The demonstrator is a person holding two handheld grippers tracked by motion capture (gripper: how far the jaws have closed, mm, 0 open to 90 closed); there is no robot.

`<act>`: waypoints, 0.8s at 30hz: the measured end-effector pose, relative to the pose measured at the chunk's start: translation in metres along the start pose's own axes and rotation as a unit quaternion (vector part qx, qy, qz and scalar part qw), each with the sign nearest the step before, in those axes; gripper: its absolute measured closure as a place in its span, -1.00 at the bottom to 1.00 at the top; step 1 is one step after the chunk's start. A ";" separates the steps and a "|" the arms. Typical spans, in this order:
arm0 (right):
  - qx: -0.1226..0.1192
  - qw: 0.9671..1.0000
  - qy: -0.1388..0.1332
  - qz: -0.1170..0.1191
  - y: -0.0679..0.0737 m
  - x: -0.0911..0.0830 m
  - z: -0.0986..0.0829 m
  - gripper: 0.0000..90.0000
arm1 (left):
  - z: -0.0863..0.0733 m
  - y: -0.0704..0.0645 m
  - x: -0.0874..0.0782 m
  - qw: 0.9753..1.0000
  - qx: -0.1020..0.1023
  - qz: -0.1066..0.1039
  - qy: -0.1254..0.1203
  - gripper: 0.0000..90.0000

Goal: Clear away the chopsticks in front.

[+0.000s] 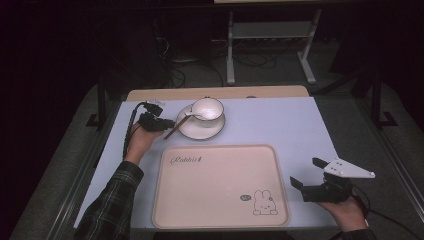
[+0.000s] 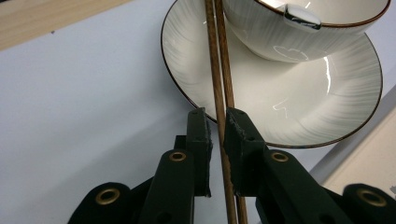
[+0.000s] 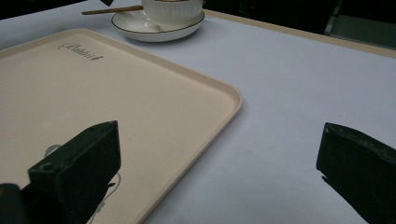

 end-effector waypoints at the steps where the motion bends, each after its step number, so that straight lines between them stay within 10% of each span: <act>1: 0.000 1.000 0.000 0.000 0.000 0.000 0.000 -1.00 | -0.001 0.000 0.002 1.000 -0.001 0.001 0.003 0.76; 24: -0.001 1.000 0.000 -0.001 0.000 0.000 0.000 -1.00 | -0.015 0.004 0.017 0.999 -0.004 0.008 0.032 0.86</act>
Point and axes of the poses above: each handheld gripper's, and its own axes: x roughly forward along the jaws, z roughly out of its top, y roughly to its left, the point moved 7 cm from there along x, roughly forward along the jaws, and after that the axes turned 12 degrees about -z, right-handed, at the moved point
